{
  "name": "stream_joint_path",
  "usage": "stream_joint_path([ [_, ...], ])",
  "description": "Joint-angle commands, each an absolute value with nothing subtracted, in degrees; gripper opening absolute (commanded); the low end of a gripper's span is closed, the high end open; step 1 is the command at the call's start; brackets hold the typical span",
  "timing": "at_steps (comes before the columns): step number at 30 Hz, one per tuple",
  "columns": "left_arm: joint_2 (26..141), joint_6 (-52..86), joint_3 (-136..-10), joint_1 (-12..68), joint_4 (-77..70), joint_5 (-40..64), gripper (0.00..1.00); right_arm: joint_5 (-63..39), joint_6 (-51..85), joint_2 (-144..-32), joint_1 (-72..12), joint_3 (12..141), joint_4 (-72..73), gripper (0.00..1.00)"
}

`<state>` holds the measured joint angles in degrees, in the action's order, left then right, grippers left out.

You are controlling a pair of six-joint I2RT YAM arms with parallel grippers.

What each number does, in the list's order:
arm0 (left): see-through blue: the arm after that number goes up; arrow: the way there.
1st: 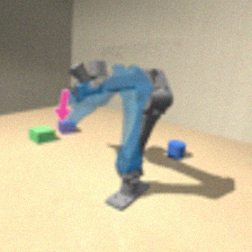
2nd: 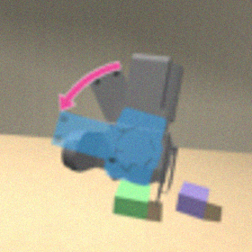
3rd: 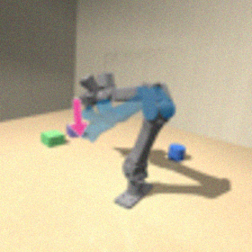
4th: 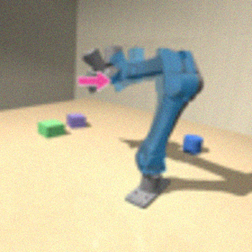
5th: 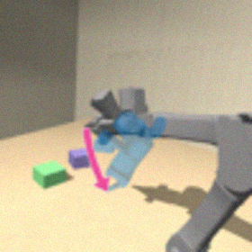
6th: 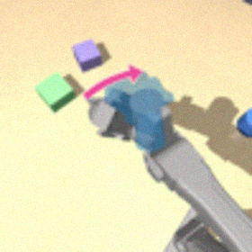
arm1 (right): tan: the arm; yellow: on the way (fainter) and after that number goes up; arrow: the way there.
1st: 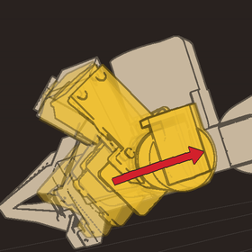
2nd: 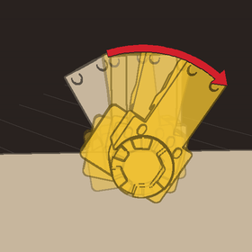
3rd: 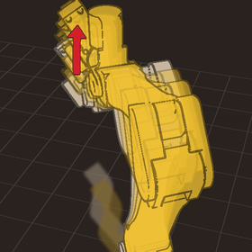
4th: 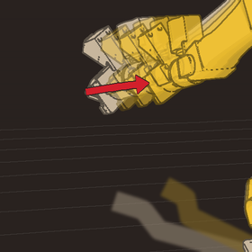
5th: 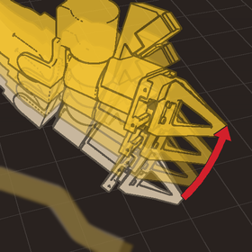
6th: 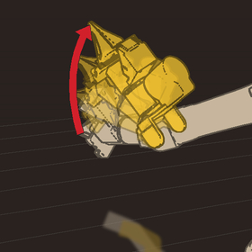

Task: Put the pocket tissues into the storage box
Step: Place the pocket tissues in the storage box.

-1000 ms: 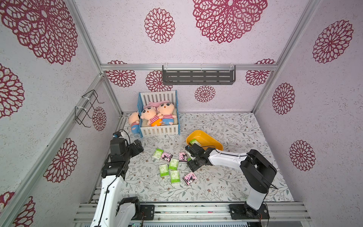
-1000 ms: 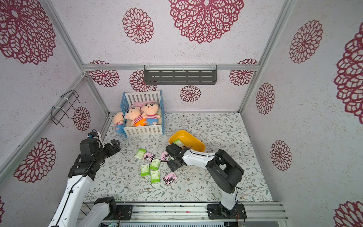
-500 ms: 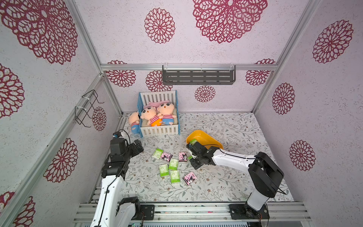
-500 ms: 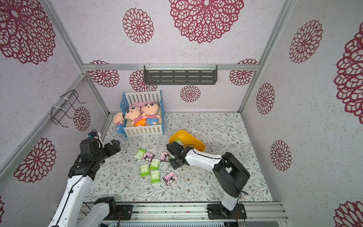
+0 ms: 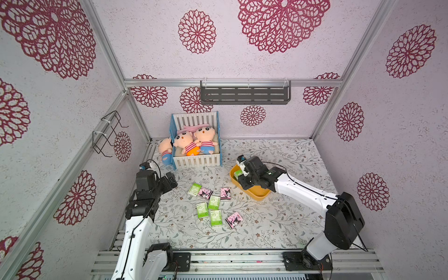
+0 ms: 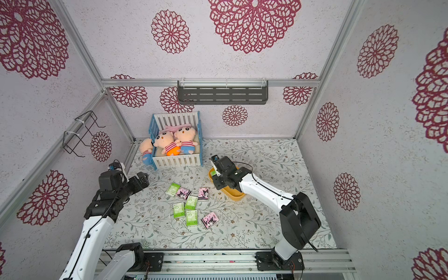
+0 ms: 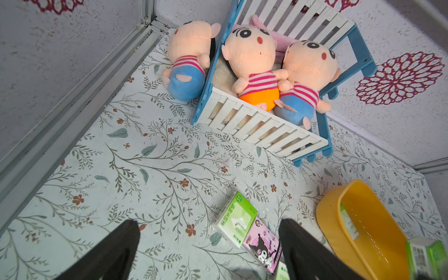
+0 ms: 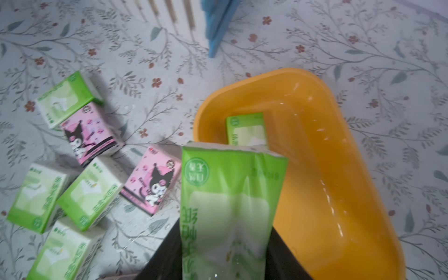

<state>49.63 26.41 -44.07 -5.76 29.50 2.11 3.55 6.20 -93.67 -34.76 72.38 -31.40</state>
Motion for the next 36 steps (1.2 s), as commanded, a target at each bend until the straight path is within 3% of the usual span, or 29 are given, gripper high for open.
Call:
stream_joint_path([
  [1, 49.6, 26.2, -43.5, -5.3, 29.0, 2.1, 0.97, 5.5, 2.3, -96.5, -31.6, 75.2, -30.1, 0.47],
  [10, 49.2, 25.5, -43.7, -5.1, 29.9, 1.4, 0.97, 8.5, -2.7, -107.4, -28.7, 80.9, -27.2, 0.47],
  [20, 49.8, 25.2, -43.8, -5.1, 29.9, 1.5, 0.97, 11.0, -5.2, -112.4, -28.4, 82.9, -26.5, 0.49],
  [29, 49.7, 25.4, -43.7, -5.1, 29.9, 1.6, 0.97, 8.6, -4.1, -113.7, -28.4, 83.2, -24.9, 0.69],
  [36, 49.8, 25.5, -43.7, -5.0, 29.8, 2.0, 0.97, 6.9, -3.0, -111.9, -28.5, 84.7, -25.9, 0.74],
])
